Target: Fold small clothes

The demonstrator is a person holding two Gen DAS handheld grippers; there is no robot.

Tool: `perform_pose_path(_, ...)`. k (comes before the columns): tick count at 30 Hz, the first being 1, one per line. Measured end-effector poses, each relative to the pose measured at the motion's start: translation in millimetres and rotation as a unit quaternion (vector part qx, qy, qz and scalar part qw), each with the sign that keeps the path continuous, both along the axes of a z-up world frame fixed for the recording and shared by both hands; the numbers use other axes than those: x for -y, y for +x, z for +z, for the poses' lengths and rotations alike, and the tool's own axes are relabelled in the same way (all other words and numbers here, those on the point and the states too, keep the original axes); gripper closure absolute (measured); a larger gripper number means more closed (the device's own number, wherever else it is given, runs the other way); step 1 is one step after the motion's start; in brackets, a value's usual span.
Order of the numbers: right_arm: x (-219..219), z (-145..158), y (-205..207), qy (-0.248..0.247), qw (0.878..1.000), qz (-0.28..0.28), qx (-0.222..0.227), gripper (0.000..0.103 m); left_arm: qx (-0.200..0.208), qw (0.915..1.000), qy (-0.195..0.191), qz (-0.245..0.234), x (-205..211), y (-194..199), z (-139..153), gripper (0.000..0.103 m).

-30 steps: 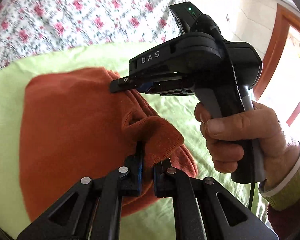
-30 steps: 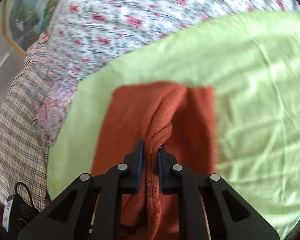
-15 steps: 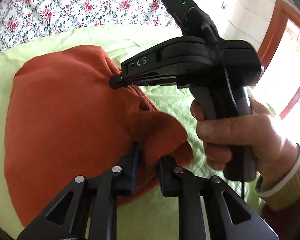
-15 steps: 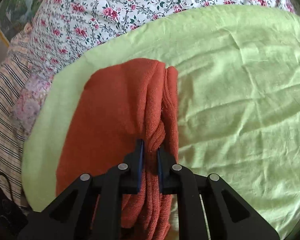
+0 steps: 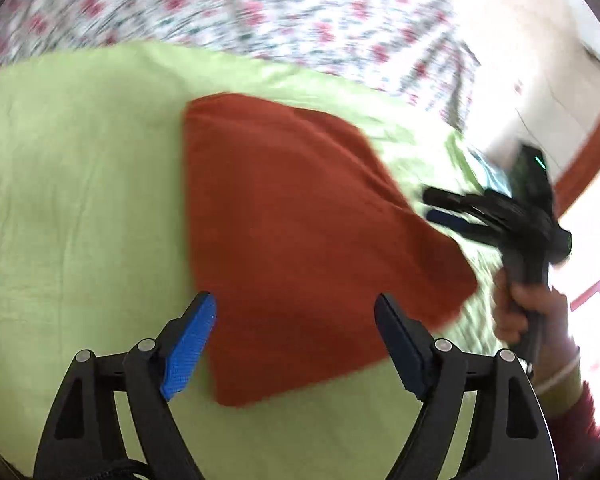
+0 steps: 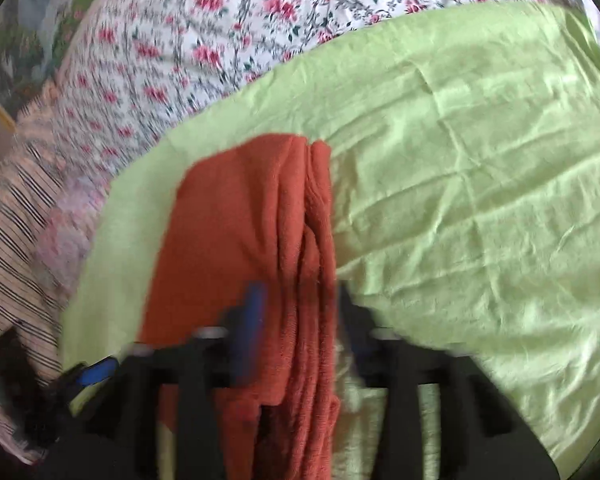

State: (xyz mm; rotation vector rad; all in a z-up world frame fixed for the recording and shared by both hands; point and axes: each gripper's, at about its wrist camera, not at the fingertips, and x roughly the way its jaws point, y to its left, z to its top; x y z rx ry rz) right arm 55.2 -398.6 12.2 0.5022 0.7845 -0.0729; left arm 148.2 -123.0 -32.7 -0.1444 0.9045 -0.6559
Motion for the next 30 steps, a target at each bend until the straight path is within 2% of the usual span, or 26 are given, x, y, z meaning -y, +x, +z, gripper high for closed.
perform_pose_path(4,4,-7,10,0.03,1.0,0.004,-0.004,0.037,-0.067,0.9971,-0.036,0.005,-9,48,-20,0.021)
perform_pose_path(10,1,-28,32,0.062,0.997,0.02,-0.032,0.037,-0.131,0.9892,-0.065,-0.005,-1,95,-55,0.021)
perform_pose_path(13,1,-37,37,0.077,0.996,0.025,-0.036,0.04,-0.127,0.9891,-0.073,-0.019,10,104,-59,0.029)
perform_pose_path(15,0,-41,40,0.078,0.996,0.032,-0.042,0.057,-0.116,0.9912,-0.061,-0.018,17,106,-60,0.051)
perform_pose_path(16,-2,-42,41,0.079,0.995,0.033,-0.046,0.061,-0.11,0.9918,-0.063,-0.018,17,104,-59,0.056)
perform_pose_path(17,-4,-43,42,0.081,0.995,0.034,-0.047,0.071,-0.102,0.9921,-0.071,-0.019,14,101,-54,0.068)
perform_pose_path(18,-6,-42,42,0.083,0.995,0.036,-0.046,0.075,-0.095,0.9923,-0.078,-0.02,10,97,-49,0.071)
perform_pose_path(23,-37,-24,33,0.064,0.997,0.047,-0.02,0.079,-0.026,0.9976,-0.063,-0.011,-22,60,-10,0.074)
perform_pose_path(30,-124,-24,42,0.099,0.986,0.132,0.008,0.079,-0.002,0.9976,-0.049,0.048,-119,12,10,0.074)
